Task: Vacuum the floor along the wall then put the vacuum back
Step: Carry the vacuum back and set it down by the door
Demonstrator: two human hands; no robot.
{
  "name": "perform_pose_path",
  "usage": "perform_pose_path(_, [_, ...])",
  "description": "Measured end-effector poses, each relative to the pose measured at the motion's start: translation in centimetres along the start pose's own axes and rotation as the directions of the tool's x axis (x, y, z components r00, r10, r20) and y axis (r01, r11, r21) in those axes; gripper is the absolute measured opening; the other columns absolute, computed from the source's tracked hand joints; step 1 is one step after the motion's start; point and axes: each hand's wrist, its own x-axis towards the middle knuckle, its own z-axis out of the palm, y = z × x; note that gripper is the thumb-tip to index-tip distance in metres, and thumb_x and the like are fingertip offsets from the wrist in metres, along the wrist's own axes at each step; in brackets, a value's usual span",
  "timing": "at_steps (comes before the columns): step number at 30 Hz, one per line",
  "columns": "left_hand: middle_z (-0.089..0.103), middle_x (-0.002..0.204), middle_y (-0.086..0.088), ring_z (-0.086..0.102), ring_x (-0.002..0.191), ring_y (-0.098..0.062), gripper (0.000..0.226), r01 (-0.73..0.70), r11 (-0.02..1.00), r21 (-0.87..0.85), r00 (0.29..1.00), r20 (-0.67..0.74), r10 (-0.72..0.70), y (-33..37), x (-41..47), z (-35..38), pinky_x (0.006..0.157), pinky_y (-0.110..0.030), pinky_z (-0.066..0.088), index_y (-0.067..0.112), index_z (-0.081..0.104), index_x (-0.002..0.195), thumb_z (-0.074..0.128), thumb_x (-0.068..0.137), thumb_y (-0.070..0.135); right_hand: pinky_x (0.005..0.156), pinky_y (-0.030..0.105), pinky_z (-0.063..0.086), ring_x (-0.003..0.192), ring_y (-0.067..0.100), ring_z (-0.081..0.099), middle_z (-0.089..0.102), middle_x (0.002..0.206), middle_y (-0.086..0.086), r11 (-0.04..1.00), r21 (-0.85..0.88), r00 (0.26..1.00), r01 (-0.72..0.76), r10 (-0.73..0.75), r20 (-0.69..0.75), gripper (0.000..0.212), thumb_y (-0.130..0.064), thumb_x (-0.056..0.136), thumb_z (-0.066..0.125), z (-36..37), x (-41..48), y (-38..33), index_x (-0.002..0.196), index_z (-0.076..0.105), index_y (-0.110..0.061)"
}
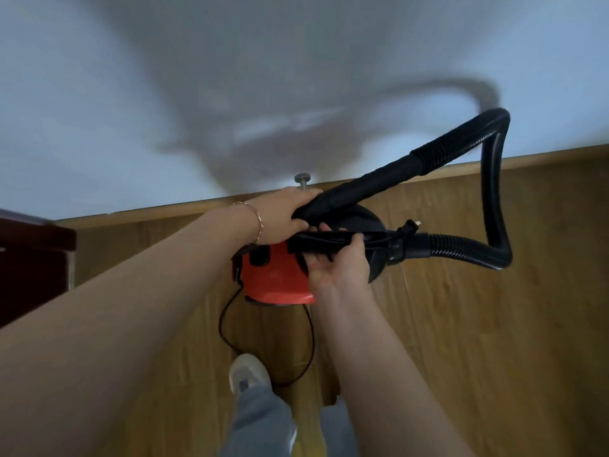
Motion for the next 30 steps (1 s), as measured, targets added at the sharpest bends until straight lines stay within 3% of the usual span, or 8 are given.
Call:
perform_pose_path(3, [0.046, 0.105, 0.001, 0.05, 0.106, -0.022, 0.049, -0.026, 0.996, 0.089, 0.999, 0.023, 0.024, -2.6, 3.0, 1.3, 0.09, -0.03, 0.039, 0.019, 0.038, 0.137, 0.052, 0.091, 0.011, 0.094, 0.049, 0.05, 0.089, 0.029, 0.063, 0.063, 0.094, 0.015, 0.999, 0.032, 1.0, -0.013, 0.013, 0.006, 0.037, -0.033, 0.101, 0.041, -0.2, 4.0, 1.0, 0.125, 0.052, -0.007])
perform_pose_path(8, [0.051, 0.125, -0.009, 0.049, 0.113, -0.024, 0.048, -0.037, 0.995, 0.098, 0.999, 0.044, 0.032, -7.1, 7.1, 4.3, 0.096, -0.033, 0.038, 0.019, 0.039, 0.137, 0.051, 0.091, 0.011, 0.095, 0.049, 0.049, 0.096, 0.031, 0.061, 0.062, 0.101, 0.014, 0.999, 0.042, 0.999, -0.016, 0.014, 0.051, 0.039, -0.029, 0.101, 0.04, -1.4, 9.7, 3.1, 0.137, 0.044, -0.013])
perform_pose_path(14, [0.052, 0.112, -0.006, 0.051, 0.104, -0.022, 0.04, -0.071, 0.995, 0.077, 0.997, 0.029, 0.069, -9.8, 10.8, 5.7, 0.087, -0.031, 0.04, 0.018, 0.045, 0.13, 0.051, 0.091, 0.009, 0.089, 0.05, 0.052, 0.097, 0.033, 0.063, 0.065, 0.101, 0.015, 0.999, 0.032, 0.999, 0.009, -0.011, 0.042, 0.037, -0.016, 0.1, 0.04, -1.4, 14.6, 4.3, 0.136, 0.044, -0.011])
perform_pose_path(19, [0.048, 0.116, -0.006, 0.05, 0.105, -0.02, 0.046, -0.09, 0.993, 0.078, 0.995, 0.051, 0.086, -10.6, 13.7, 6.9, 0.093, -0.032, 0.041, 0.023, 0.04, 0.135, 0.05, 0.092, 0.012, 0.084, 0.047, 0.053, 0.096, 0.031, 0.064, 0.065, 0.1, 0.013, 0.998, 0.008, 0.997, 0.06, -0.06, 0.052, 0.036, -0.014, 0.099, 0.04, -1.7, 17.7, 4.0, 0.134, 0.047, -0.013])
perform_pose_path(23, [0.047, 0.115, -0.003, 0.048, 0.106, -0.018, 0.053, -0.1, 0.993, 0.069, 0.995, 0.028, 0.098, -11.5, 15.6, 7.8, 0.089, -0.027, 0.037, 0.027, 0.035, 0.139, 0.051, 0.091, 0.012, 0.092, 0.05, 0.051, 0.102, 0.031, 0.064, 0.065, 0.103, 0.014, 0.992, -0.024, 0.987, 0.128, -0.125, 0.098, 0.031, -0.01, 0.099, 0.039, -1.8, 19.2, 3.8, 0.127, 0.05, -0.017])
perform_pose_path(27, [0.048, 0.116, -0.008, 0.049, 0.107, -0.022, 0.053, -0.121, 0.991, 0.051, 0.992, -0.024, 0.123, -13.1, 16.6, 8.7, 0.096, -0.032, 0.039, 0.025, 0.035, 0.14, 0.051, 0.091, 0.012, 0.087, 0.043, 0.055, 0.104, 0.024, 0.065, 0.066, 0.111, 0.011, 0.961, -0.136, 0.969, 0.24, -0.228, 0.099, 0.031, -0.012, 0.098, 0.04, -2.7, 20.9, 4.9, 0.125, 0.053, -0.02])
perform_pose_path(30, [0.044, 0.118, -0.001, 0.046, 0.113, -0.017, 0.056, -0.125, 0.992, 0.01, 0.991, -0.042, 0.126, -14.2, 17.0, 9.5, 0.098, -0.025, 0.034, 0.027, 0.03, 0.143, 0.05, 0.093, 0.011, 0.085, 0.039, 0.056, 0.103, 0.019, 0.064, 0.064, 0.117, 0.007, 0.893, -0.235, 0.923, 0.383, -0.359, 0.143, 0.031, -0.016, 0.097, 0.043, -3.7, 21.8, 6.2, 0.126, 0.053, -0.025])
